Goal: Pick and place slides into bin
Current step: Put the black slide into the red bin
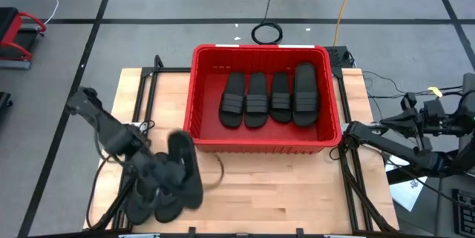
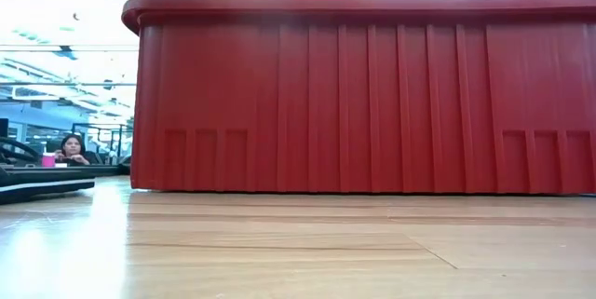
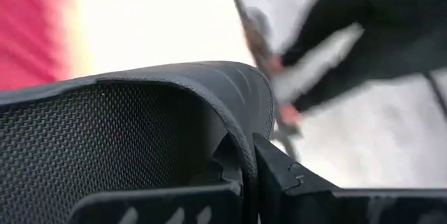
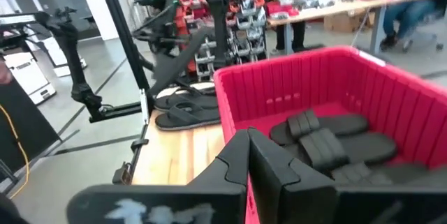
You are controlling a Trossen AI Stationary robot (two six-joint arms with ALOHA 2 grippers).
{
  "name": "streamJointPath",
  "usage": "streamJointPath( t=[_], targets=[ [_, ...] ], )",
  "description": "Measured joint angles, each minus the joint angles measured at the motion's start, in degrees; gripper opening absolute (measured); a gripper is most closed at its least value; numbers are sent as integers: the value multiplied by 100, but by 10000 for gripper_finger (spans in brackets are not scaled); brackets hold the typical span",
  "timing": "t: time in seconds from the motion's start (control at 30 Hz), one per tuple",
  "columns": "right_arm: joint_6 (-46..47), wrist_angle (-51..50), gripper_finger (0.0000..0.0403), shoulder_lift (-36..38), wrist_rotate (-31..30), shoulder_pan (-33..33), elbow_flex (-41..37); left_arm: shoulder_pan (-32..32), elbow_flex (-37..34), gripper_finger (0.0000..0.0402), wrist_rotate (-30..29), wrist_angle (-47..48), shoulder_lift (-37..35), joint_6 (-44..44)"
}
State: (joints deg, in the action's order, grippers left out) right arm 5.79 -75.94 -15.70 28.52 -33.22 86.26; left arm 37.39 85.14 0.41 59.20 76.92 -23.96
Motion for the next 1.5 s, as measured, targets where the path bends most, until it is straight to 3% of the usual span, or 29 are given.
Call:
streamJointPath(
  t=[0.17, 0.3, 0.47, 0.63, 0.73, 1.0, 1.17, 1.3, 1.5],
  targets=[
    [-196, 306, 0, 0, 6, 34, 0, -444, 425, 3, -1132, -142, -479, 488],
    [-217, 508, 0, 0, 15, 36, 0, -800, 660, 4, -2003, -865, -709, 1297],
    [-233, 528, 0, 0, -3, 34, 0, -1392, 698, 3, -2095, -2155, -1026, 2515],
    [-486, 602, 0, 0, -690, 34, 0, -2341, 698, 3, -690, -2859, -1332, 3060],
    [-643, 850, 0, 0, -778, 34, -30, -3018, 698, 3, 331, -3035, -1439, 3131],
    [-615, 1344, 0, 0, -1501, 34, -271, -5098, 696, 2, 3957, -3319, -1055, 3121],
    [-298, 1530, 0, 0, -1805, 34, -551, -6284, 695, 3, 6049, -4407, -272, 2559],
    [-257, 1570, 0, 0, -1804, 34, -759, -6707, 786, 2, 6690, -5504, 517, 1627],
    [-379, 1573, 0, 0, -1803, 34, -920, -6830, 2009, 2, 6564, -6104, 1966, 1208]
  ],
)
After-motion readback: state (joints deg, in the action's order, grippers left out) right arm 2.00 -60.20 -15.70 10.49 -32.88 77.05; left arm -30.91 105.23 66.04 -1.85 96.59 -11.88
